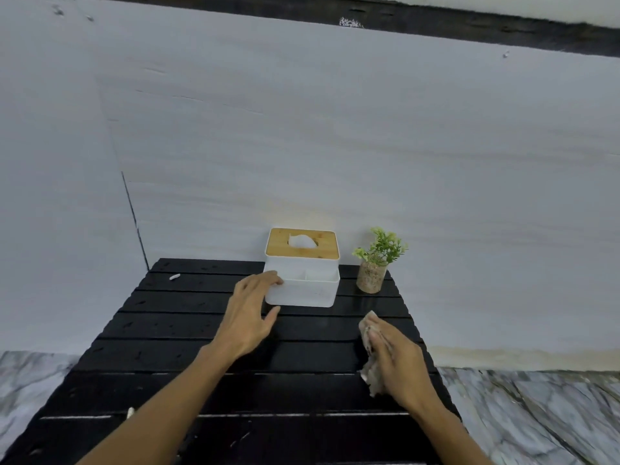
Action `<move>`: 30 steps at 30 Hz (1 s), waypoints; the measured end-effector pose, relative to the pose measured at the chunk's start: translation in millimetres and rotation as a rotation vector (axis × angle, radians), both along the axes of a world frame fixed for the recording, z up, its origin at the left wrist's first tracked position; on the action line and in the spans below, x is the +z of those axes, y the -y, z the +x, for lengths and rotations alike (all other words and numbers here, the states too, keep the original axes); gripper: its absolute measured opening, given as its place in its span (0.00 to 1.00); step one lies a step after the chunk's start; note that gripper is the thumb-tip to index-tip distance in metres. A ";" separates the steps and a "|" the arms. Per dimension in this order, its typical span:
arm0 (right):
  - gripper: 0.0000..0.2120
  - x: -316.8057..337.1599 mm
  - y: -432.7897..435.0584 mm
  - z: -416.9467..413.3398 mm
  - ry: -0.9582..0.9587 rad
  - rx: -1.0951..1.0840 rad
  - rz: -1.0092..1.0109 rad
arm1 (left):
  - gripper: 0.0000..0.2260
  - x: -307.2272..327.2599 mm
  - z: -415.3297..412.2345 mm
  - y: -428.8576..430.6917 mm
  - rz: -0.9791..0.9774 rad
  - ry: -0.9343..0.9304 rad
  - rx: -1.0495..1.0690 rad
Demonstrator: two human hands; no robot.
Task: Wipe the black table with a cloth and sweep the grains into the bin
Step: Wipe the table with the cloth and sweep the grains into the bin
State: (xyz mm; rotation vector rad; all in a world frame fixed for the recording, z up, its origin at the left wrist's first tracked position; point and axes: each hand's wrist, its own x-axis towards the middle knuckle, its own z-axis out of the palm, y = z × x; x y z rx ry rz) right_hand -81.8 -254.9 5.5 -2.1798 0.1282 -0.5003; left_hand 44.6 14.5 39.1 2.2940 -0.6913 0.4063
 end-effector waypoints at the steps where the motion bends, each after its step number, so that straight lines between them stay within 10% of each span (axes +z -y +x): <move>1: 0.17 -1.4 3.2 4.4 -0.016 -0.043 -0.026 | 0.21 -3.9 4.0 2.1 -0.028 -0.004 -0.013; 30: 0.13 -0.8 -28.8 73.6 -0.095 -0.176 -0.126 | 0.06 38.7 2.6 -18.3 -0.383 0.205 0.033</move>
